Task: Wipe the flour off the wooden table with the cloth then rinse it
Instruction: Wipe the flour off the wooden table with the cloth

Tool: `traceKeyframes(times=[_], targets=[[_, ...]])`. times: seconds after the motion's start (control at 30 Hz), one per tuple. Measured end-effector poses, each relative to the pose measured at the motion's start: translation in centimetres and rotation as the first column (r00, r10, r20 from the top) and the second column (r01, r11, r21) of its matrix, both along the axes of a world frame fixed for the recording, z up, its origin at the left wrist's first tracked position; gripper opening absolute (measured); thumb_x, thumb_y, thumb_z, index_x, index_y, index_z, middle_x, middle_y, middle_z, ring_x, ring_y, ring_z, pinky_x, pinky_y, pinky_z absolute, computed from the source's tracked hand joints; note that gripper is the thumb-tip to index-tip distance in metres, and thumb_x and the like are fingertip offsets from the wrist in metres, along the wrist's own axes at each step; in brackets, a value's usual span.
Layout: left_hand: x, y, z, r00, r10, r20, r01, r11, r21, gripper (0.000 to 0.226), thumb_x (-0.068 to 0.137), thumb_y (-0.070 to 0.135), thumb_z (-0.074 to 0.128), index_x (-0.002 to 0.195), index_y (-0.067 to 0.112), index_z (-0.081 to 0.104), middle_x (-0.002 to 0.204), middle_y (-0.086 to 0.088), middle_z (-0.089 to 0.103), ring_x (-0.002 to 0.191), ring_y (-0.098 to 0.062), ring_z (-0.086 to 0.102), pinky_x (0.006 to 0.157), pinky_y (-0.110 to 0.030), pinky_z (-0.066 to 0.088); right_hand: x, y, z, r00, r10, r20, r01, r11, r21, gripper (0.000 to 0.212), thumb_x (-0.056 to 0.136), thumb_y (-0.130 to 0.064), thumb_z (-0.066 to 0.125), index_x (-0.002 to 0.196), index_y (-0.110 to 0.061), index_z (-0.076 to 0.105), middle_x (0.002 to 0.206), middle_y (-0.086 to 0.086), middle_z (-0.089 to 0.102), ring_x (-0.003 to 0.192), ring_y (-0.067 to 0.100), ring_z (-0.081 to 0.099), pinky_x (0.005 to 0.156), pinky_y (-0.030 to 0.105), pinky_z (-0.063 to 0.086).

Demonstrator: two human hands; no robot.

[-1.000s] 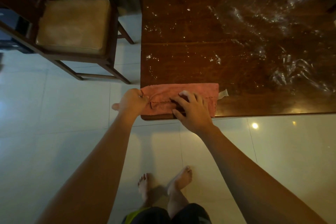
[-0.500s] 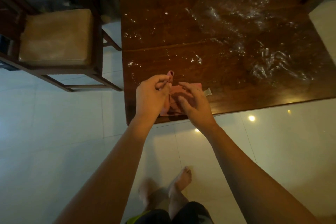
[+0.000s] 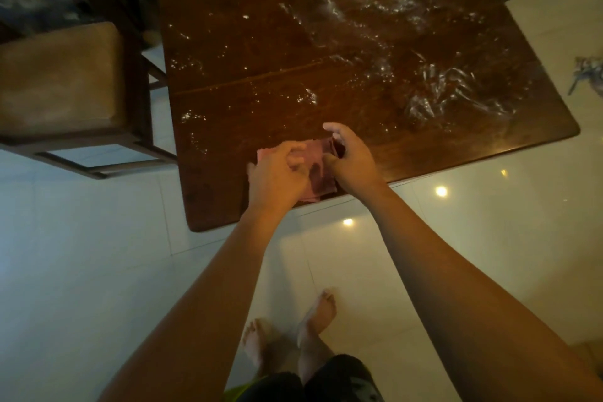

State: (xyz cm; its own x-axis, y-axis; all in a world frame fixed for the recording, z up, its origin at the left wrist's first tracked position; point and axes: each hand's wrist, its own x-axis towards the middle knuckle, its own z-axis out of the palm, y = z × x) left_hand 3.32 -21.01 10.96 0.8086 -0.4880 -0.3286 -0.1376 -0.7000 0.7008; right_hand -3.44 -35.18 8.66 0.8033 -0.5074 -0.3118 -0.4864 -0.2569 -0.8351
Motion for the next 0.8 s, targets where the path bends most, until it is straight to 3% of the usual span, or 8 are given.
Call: traceKeyframes(times=[0.07,0.13,0.2,0.3,0.37,0.5,0.67,0.8], targets=[[0.7,1.1,-0.2,0.992,-0.056,0.114,0.031,0.977,0.210,0.042,0.095,0.030,0.054,0.136,0.038,0.047,0.107,0.015,0.065,0.116,-0.012,0.058,0.117,-0.066,-0.006,0.3,0.7,0.2,0.997,0.077,-0.010,-0.077,0.981,-0.179,0.052,0.093,-0.015,0.063,0.144,-0.022,0.051,0.144,0.009,0.051,0.137,0.028,0.041,0.110,0.043,0.041],[1.5,2.3,-1.0,0.989,-0.102,0.112,0.059,0.940,0.336,0.052,0.096,0.037,0.055,0.144,0.038,0.036,0.142,0.001,0.049,0.131,-0.022,0.049,0.109,-0.072,-0.010,0.5,2.3,0.1,0.983,0.182,-0.022,-0.182,0.949,-0.256,0.053,0.093,-0.021,0.063,0.144,-0.022,0.050,0.146,0.012,0.044,0.138,0.032,0.034,0.112,0.047,0.037],[1.9,3.3,-1.7,0.990,-0.116,0.075,0.078,0.918,0.388,0.057,0.097,0.043,0.054,0.148,0.036,0.030,0.155,-0.008,0.027,0.137,-0.030,0.040,0.113,-0.071,0.000,0.7,4.1,-0.5,0.958,0.282,-0.057,-0.286,0.917,-0.278,0.053,0.093,-0.032,0.063,0.144,-0.023,0.049,0.147,0.013,0.039,0.137,0.032,0.032,0.111,0.047,0.036],[2.1,4.8,-2.6,0.989,-0.125,0.076,0.089,0.926,0.366,0.060,0.097,0.040,0.056,0.149,0.034,0.028,0.147,-0.009,0.031,0.133,-0.033,0.036,0.112,-0.059,0.031,1.1,6.2,-2.3,0.932,0.333,-0.143,-0.362,0.831,-0.423,0.055,0.091,-0.050,0.059,0.141,-0.028,0.049,0.144,0.012,0.044,0.135,0.033,0.038,0.113,0.054,0.033],[2.0,5.6,-3.1,0.982,-0.148,0.114,0.096,0.924,0.369,0.061,0.097,0.040,0.057,0.149,0.037,0.026,0.139,-0.008,0.036,0.124,-0.030,0.037,0.105,-0.051,0.041,1.1,7.1,-3.4,0.930,0.301,-0.209,-0.366,0.784,-0.502,0.055,0.091,-0.055,0.055,0.140,-0.034,0.046,0.149,0.011,0.040,0.142,0.039,0.030,0.118,0.063,0.017],[2.1,6.3,-3.9,0.977,-0.155,0.147,0.088,0.918,0.386,0.060,0.098,0.047,0.053,0.150,0.041,0.024,0.137,-0.005,0.033,0.119,-0.027,0.034,0.104,-0.046,0.037,1.0,8.0,-4.3,0.934,0.289,-0.210,-0.357,0.791,-0.498,0.056,0.095,-0.055,0.052,0.145,-0.032,0.042,0.154,0.015,0.032,0.149,0.052,0.012,0.120,0.063,0.008],[2.0,6.9,-4.4,0.969,-0.157,0.190,0.073,0.920,0.385,0.052,0.100,0.045,0.049,0.148,0.040,0.030,0.148,-0.007,0.025,0.135,-0.031,0.027,0.113,-0.051,0.026,1.0,7.7,-3.8,0.922,0.328,-0.208,-0.386,0.715,-0.583,0.052,0.092,-0.051,0.056,0.140,-0.035,0.046,0.140,0.007,0.045,0.134,0.037,0.039,0.114,0.056,0.033],[2.9,7.4,-4.3,0.964,-0.209,0.164,0.133,0.914,0.384,0.055,0.098,0.049,0.051,0.149,0.040,0.030,0.148,-0.006,0.026,0.136,-0.030,0.027,0.114,-0.050,0.027,0.6,7.3,-4.3,0.928,0.336,-0.160,-0.364,0.731,-0.578,0.049,0.094,-0.048,0.049,0.141,-0.034,0.047,0.138,0.003,0.046,0.125,0.031,0.043,0.107,0.052,0.041]])
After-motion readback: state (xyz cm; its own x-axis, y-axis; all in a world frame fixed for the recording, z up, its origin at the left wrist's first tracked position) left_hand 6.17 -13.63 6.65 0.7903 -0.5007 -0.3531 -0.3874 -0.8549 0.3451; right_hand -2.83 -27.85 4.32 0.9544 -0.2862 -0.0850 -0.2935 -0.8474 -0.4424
